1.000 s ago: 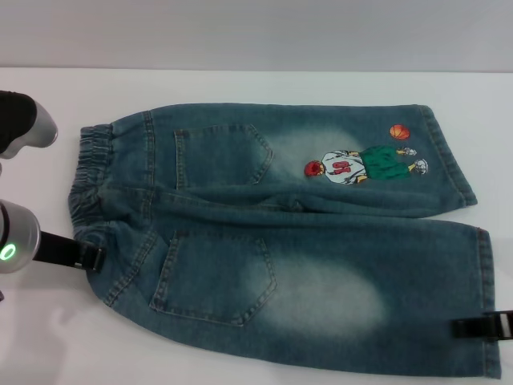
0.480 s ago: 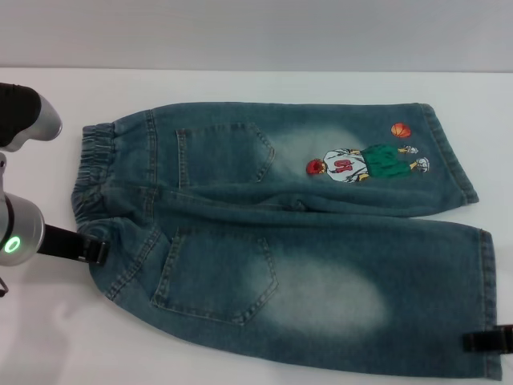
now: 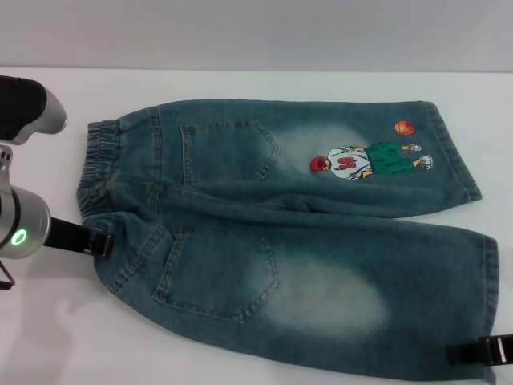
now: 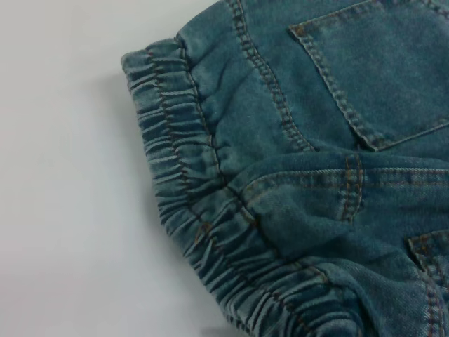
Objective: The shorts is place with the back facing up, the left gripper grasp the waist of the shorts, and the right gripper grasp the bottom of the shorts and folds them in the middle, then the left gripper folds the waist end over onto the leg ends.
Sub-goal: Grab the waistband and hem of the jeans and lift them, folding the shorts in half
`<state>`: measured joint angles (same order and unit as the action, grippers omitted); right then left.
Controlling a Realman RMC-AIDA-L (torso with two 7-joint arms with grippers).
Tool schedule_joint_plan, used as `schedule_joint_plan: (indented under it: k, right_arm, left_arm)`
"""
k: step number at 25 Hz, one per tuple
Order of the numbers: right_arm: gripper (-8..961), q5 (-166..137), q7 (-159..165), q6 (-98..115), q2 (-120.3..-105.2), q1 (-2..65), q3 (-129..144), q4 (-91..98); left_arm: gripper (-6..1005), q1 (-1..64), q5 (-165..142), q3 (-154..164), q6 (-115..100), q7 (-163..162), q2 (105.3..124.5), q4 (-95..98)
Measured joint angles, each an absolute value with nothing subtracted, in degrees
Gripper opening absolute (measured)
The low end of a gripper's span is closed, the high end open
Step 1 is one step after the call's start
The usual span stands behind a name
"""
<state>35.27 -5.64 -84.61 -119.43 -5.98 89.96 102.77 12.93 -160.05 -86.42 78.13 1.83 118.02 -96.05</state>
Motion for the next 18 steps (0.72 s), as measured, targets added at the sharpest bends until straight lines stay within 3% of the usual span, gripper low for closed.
schedule_joint_plan:
  k: [16,18]
  right_arm:
    - [466,38.6,-9.4,-84.1,-119.38,-5.6,90.6,103.4]
    - [378,39.8,-10.3,-84.2,-119.34,-5.4,90.7,103.4]
  left_arm:
    - [202,13.1,-159.9,-86.1,78.1,1.8,118.04,-96.1]
    - [202,13.1,-159.9,-86.1,78.1,1.8,118.04,-96.1]
